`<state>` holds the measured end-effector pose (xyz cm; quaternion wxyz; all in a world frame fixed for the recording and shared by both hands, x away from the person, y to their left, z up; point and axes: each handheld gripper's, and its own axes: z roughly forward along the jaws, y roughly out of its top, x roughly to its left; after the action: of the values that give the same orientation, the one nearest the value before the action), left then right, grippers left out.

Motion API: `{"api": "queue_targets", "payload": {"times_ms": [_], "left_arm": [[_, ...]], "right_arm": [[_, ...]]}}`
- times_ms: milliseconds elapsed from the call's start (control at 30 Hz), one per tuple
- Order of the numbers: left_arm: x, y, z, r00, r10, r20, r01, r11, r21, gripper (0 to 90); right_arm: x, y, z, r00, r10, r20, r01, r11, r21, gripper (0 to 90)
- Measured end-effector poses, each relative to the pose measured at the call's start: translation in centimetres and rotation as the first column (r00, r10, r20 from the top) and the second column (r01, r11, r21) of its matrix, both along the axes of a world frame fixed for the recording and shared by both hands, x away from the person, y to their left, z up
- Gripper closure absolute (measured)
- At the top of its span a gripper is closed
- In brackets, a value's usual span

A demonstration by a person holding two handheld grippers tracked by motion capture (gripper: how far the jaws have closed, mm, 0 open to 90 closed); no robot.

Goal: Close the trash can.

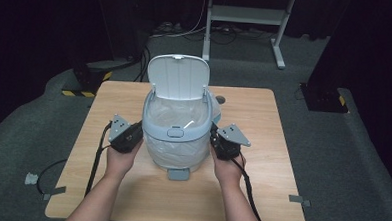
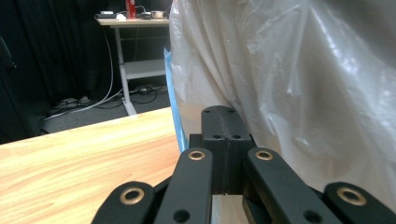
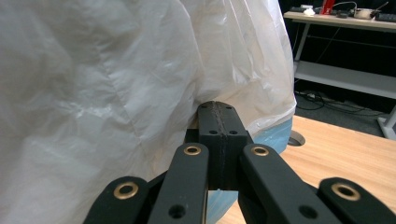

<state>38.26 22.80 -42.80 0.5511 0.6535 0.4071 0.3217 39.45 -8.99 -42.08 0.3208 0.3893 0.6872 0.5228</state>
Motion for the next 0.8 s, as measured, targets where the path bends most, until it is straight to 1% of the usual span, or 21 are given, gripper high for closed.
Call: {"api": "queue_targets", "payload": {"times_ms": [133, 200, 267, 333, 433, 500, 533, 633, 700, 733, 800], "left_arm": [[-0.3, 0.1, -0.1, 1.0000, -0.002, -0.006, 0.002, 0.9999, -0.012, 89.9], [-0.4, 0.1, 0.0, 1.0000, 0.002, -0.005, -0.002, 1.0000, 0.002, 89.8], [-0.3, 0.1, 0.1, 0.9999, 0.005, -0.009, -0.005, 0.9999, 0.010, 89.8], [-0.3, 0.3, 0.3, 0.9997, 0.021, -0.014, -0.020, 0.9997, 0.014, 89.7], [-0.3, 1.0, 0.6, 0.9992, 0.027, -0.028, -0.028, 0.9996, -0.012, 87.4], [-0.4, 1.3, 0.8, 0.9992, 0.028, -0.029, -0.028, 0.9996, -0.006, 86.6], [-0.5, 1.5, 0.9, 0.9991, 0.026, -0.033, -0.026, 0.9996, -0.011, 86.0], [-0.7, 2.3, 1.3, 0.9993, 0.018, -0.033, -0.018, 0.9995, -0.025, 82.8], [-0.9, 2.7, 1.4, 0.9994, 0.008, -0.035, -0.009, 0.9994, -0.033, 80.4], [-1.0, 2.9, 1.5, 0.9991, 0.004, -0.043, -0.006, 0.9992, -0.039, 79.9], [-1.1, 3.2, 1.7, 0.9988, 0.000, -0.048, -0.001, 0.9995, -0.033, 79.6]], "right_arm": [[-0.6, -0.1, -0.2, 1.0000, 0.007, 0.005, -0.007, 1.000, 0.010, 90.0], [-0.6, -0.1, -0.2, 1.0000, 0.009, 0.002, -0.009, 1.000, 0.009, 90.0], [-0.6, -0.1, -0.1, 1.0000, 0.008, 0.006, -0.008, 1.000, -0.004, 90.0], [-0.6, -0.2, 0.0, 0.9999, 0.009, 0.005, -0.009, 1.000, -0.006, 88.2], [-0.8, -0.5, 0.3, 0.9999, 0.011, 0.011, -0.011, 1.000, -0.002, 86.7], [-1.0, -0.7, 0.5, 0.9998, 0.017, 0.012, -0.018, 1.000, 0.002, 85.5], [-1.1, -0.8, 0.6, 0.9997, 0.018, 0.014, -0.018, 1.000, -0.003, 84.6], [-1.6, -1.3, 0.9, 0.9997, 0.014, 0.017, -0.014, 1.000, 0.007, 80.7], [-2.0, -1.5, 1.0, 0.9998, 0.004, 0.018, -0.004, 1.000, -0.001, 78.9], [-2.1, -1.6, 1.0, 0.9998, 0.003, 0.020, -0.003, 1.000, 0.001, 78.0], [-2.4, -1.7, 1.1, 0.9998, 0.003, 0.020, -0.003, 1.000, 0.000, 76.1]]}}
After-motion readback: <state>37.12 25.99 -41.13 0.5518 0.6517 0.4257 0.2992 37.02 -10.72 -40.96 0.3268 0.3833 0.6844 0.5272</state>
